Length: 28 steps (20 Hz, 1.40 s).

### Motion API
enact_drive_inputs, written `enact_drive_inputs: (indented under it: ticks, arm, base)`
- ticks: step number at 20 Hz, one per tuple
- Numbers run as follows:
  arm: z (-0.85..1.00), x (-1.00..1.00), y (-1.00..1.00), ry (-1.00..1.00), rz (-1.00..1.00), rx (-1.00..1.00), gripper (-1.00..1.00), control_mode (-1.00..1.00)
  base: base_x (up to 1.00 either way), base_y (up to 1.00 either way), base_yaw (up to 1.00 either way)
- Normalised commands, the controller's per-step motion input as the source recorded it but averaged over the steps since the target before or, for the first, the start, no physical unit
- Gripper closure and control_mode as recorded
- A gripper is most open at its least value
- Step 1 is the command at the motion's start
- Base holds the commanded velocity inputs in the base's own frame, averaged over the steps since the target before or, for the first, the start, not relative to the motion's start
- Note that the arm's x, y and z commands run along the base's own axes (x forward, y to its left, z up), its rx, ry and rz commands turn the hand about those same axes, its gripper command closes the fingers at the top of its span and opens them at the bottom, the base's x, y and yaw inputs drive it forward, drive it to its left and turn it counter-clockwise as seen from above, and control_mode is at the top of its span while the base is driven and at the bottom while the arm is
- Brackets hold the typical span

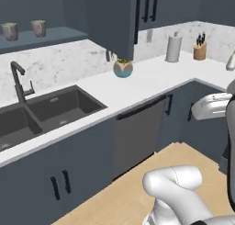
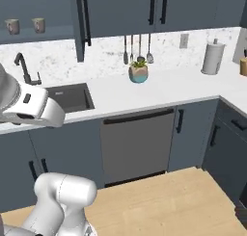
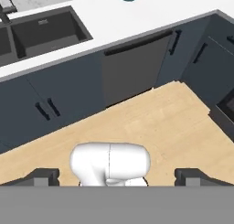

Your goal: Gather all objects into one cabinet and sort the glasses and bowls to opposite sides.

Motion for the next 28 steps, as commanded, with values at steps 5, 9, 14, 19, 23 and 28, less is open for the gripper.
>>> enact_drive_inputs:
  ticks: [5, 9, 14, 19, 23, 28]
  arm:
    - [0.00, 0.00, 0.00, 0.00, 0.00, 0.00, -1.00, 1.00]
    - [0.00, 0.00, 0.00, 0.00, 0.00, 0.00, -1.00, 1.00]
    - [0.00, 0.00, 0.00, 0.00, 0.00, 0.00, -1.00, 1.00]
    - [0.00, 0.00, 0.00, 0.00, 0.00, 0.00, -1.00, 1.00]
    - [0.00, 0.00, 0.00, 0.00, 0.00, 0.00, -1.00, 1.00]
    - [0.00, 0.00, 0.00, 0.00, 0.00, 0.00, -1.00, 1.00]
  base:
    - [-0.55, 0.56, -0.19]
    - [-0.79, 1.00, 0.15]
    - [-0.87, 1.00, 0.29]
    - [-0.58, 1.00, 0.23]
    - [-0.28, 1.00, 0.18]
    - [-0.16, 1.00, 0.19]
